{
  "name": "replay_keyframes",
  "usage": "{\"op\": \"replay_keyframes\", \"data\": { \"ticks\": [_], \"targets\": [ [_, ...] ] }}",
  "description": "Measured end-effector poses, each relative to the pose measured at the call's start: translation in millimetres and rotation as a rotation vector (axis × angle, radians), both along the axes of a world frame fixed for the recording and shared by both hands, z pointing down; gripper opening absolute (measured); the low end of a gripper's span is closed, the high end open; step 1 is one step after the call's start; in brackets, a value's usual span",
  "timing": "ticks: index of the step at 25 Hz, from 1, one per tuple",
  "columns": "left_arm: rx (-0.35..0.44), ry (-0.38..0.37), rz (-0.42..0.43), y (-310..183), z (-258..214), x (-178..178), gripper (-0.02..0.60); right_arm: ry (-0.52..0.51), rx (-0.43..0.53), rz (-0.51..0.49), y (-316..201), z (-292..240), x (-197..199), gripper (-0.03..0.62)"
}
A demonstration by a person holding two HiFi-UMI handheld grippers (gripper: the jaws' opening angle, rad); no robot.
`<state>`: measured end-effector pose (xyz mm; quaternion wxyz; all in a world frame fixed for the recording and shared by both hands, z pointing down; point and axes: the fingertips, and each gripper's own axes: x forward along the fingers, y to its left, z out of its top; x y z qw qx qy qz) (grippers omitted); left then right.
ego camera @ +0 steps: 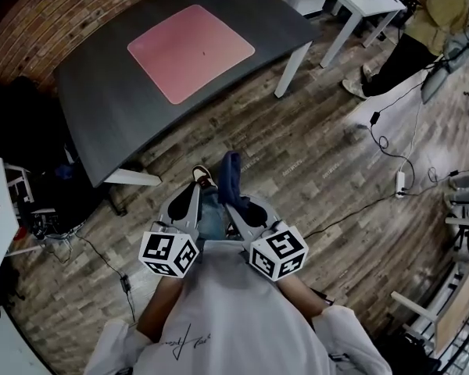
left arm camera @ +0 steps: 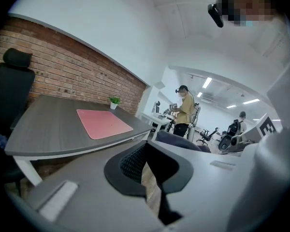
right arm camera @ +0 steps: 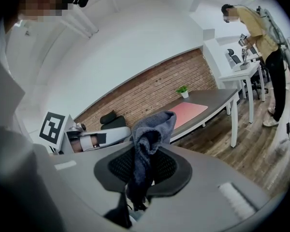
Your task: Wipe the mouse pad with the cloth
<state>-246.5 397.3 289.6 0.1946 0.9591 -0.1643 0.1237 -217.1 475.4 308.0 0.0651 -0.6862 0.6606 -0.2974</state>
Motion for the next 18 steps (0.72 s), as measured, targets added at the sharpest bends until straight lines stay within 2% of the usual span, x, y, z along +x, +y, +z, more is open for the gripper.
{"op": "replay_keyframes", "data": {
  "ticks": [9,18],
  "targets": [
    [-0.011,-0.009,0.020,-60,3,49,0.012,-0.009,0.007,0.003,-64,-1,49,0.066],
    [-0.015,-0.010,0.001,-158,-6,89,0.012,-0.034,-0.010,-0.023,-160,-5,92,0.067]
  ]
}}
